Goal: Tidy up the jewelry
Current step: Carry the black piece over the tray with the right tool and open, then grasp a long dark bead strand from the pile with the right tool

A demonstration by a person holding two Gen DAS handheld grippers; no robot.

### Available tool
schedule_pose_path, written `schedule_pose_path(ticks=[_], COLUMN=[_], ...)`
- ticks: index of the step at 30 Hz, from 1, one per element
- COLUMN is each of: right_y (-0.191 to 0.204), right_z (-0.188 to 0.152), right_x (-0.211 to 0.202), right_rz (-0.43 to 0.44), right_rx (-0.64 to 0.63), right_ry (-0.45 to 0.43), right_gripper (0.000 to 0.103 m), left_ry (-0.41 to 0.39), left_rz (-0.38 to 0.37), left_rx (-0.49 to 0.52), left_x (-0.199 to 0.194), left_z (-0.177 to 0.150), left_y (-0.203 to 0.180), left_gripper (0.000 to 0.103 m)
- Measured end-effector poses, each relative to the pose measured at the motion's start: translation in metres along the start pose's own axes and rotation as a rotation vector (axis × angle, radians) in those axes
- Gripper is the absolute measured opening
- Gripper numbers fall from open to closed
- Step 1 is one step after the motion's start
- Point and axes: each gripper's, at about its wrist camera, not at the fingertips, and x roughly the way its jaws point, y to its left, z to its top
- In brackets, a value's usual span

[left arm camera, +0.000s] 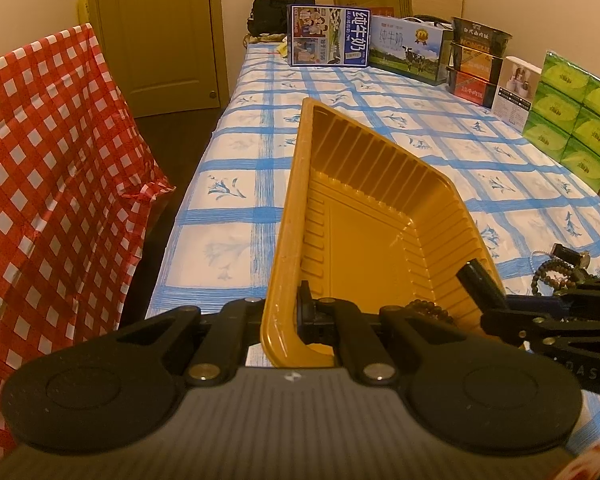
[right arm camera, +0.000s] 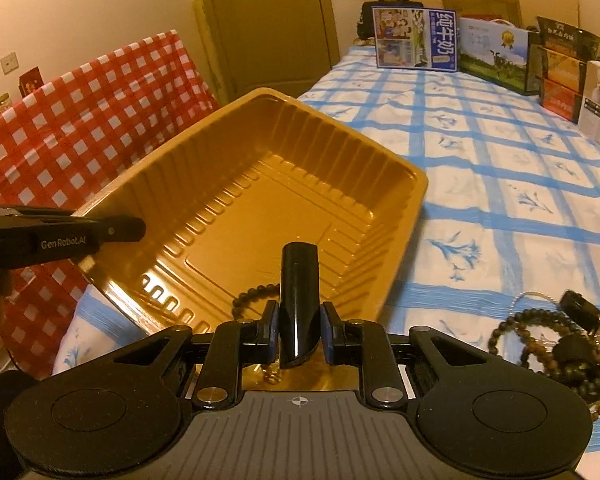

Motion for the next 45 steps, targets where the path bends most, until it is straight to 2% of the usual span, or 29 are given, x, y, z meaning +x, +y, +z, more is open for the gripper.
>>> schedule_pose_path(ticks=[8, 11, 15, 22, 27, 32, 38, 45], right_y=[-0.004, -0.008, -0.019, -0.054, -0.089, -0.121, -0.141, -0.151], right_z=[-0.002, -0.004, -0.007, -0.033, -0.06, -0.078, -0.083, -0.069], right_x=[0.008, 0.004, -0.009, -0.038, -0.057, -0.075, -0.086, -0.079], right_rz=[0.043, 0.03, -0.017, -0.168, -0.295, -0.38, -0.413, -0.383], right_rx=[0.047, 0.063, 0.087, 0.129, 0.199, 0.256, 0.296, 0.35], right_ry=[-0.008, -0.022, -0.051, -0.062, -0.046, -0.034, -0.045, -0.082], right_gripper=[0.023, 0.025, 0.028, 0.038, 0.039, 0.039, 0.039, 0.039], left_ry=[0.002, 0.0, 0.002, 0.0, 0.002, 0.001, 0.002, 0.002], left_rz=[0.0, -0.002, -0.003, -0.002, -0.003, -0.002, -0.001, -0.001], left_rx=[-0.001, 0.001, 0.001, 0.002, 0.002, 0.002, 0.004, 0.005], left_x=[0.001, 0.002, 0.002, 0.002, 0.002, 0.002, 0.003, 0.003], left_z=[0.0, 0.0, 0.0, 0.0, 0.0, 0.0, 0.0, 0.0], left_y=[-0.001, -0.002, -0.002, -0.002, -0.002, -0.002, -0.002, -0.003], left_gripper=[0.005, 0.005, 0.005, 0.005, 0.005, 0.005, 0.005, 0.005])
